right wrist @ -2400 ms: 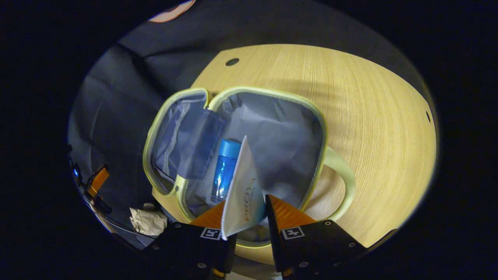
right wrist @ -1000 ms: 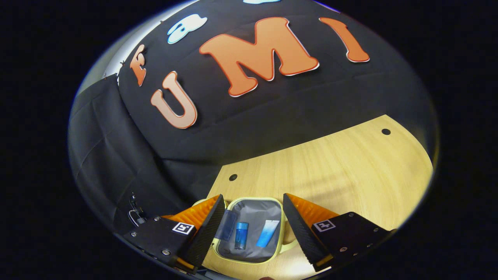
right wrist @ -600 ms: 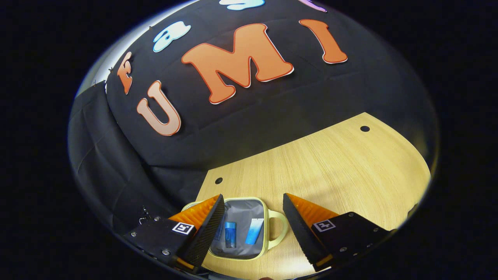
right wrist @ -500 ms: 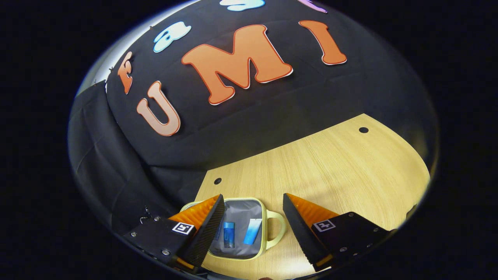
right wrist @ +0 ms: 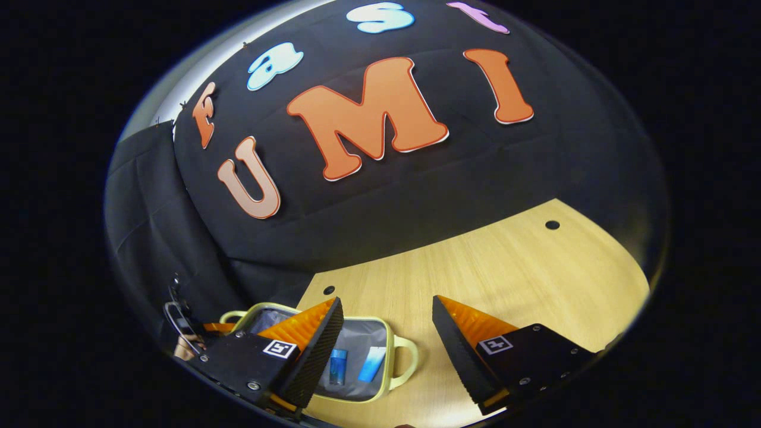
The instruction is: First open the suitcase, pack the skin care products into it, and then close the suitcase.
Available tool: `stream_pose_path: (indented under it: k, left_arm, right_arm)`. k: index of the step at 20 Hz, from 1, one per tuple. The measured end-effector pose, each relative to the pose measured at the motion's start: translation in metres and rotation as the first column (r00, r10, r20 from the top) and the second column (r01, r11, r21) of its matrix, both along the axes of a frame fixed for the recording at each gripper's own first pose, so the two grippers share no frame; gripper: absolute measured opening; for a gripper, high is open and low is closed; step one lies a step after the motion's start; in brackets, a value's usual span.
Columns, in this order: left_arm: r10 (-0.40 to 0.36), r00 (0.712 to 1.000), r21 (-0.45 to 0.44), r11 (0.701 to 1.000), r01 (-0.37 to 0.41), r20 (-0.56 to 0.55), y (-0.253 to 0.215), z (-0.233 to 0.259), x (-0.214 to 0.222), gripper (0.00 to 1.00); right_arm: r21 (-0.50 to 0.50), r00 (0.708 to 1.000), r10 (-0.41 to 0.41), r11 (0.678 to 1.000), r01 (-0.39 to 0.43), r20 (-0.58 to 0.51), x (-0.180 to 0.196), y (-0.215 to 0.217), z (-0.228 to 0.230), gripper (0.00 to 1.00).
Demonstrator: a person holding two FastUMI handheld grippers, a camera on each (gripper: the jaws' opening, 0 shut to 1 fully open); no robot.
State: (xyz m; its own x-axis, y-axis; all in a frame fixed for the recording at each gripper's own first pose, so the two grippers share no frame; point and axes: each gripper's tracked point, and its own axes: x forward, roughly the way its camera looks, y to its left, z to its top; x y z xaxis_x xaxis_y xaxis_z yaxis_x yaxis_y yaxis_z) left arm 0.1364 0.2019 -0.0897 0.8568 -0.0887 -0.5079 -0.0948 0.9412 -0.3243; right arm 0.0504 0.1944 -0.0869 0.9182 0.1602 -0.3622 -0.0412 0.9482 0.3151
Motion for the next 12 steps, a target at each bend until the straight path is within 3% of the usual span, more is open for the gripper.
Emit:
stream_pose_path:
  k: [3,6,12]
  left_arm:
    - [-0.058,0.998,0.120,0.991,0.057,0.008,-0.060,0.027,-0.006,0.11]
    - [-0.022,1.000,0.251,0.968,0.020,0.007,-0.104,0.040,-0.012,0.11]
    - [0.019,1.000,0.425,0.905,-0.008,-0.023,-0.192,0.041,-0.021,0.15]
  right_arm:
    - [0.017,0.999,0.047,0.999,-0.047,0.023,-0.002,-0.012,0.014,0.96]
    - [0.022,0.996,0.084,0.996,-0.085,0.032,-0.001,-0.042,0.020,0.95]
    - [-0.101,0.989,0.119,0.989,-0.111,0.085,0.005,-0.124,0.040,0.96]
